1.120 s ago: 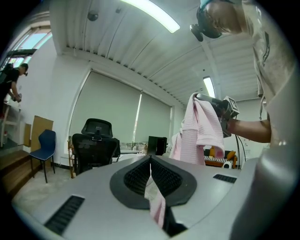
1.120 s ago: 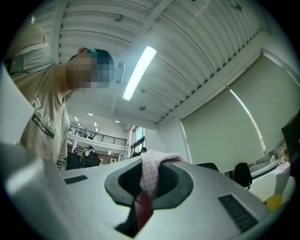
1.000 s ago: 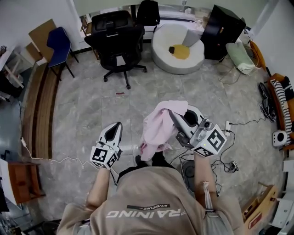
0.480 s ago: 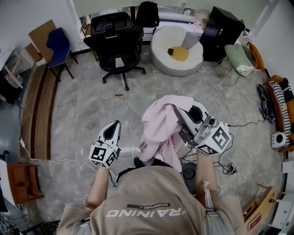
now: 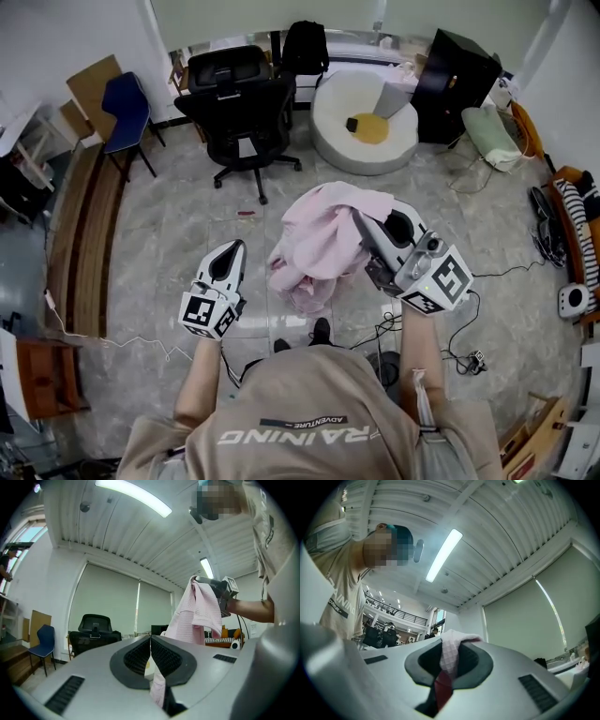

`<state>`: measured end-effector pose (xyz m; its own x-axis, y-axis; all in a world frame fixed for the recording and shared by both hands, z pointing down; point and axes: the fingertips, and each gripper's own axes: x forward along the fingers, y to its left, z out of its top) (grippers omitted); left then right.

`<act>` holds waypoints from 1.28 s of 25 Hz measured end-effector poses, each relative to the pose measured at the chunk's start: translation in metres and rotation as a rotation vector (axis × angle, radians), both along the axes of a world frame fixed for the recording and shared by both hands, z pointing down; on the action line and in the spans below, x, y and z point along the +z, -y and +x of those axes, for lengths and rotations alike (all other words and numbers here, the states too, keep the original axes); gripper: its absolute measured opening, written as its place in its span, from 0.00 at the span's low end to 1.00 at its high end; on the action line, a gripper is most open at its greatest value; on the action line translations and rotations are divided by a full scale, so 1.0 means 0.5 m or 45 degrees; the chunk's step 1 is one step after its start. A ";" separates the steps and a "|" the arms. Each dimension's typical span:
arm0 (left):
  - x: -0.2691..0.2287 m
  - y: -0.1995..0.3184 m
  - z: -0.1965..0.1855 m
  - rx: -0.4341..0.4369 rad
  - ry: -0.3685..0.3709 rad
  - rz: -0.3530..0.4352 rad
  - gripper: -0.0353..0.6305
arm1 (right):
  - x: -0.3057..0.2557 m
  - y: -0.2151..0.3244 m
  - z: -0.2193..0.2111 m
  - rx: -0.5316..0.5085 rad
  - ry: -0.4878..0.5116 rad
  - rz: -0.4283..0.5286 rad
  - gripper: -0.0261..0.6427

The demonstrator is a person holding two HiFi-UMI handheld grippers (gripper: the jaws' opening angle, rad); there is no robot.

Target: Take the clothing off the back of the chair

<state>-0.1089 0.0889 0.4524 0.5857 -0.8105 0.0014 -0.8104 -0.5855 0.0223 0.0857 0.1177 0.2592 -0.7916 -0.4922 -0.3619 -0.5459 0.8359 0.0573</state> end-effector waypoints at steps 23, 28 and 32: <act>-0.051 0.110 0.057 -0.173 -0.006 0.070 0.08 | -0.033 0.173 0.062 -0.127 -0.029 0.041 0.10; -0.047 0.114 0.049 -0.159 0.005 0.058 0.08 | -0.032 0.186 0.057 -0.110 -0.012 0.033 0.10; -0.058 0.116 0.024 -0.158 0.004 0.059 0.08 | -0.041 0.183 0.055 -0.088 0.011 0.030 0.10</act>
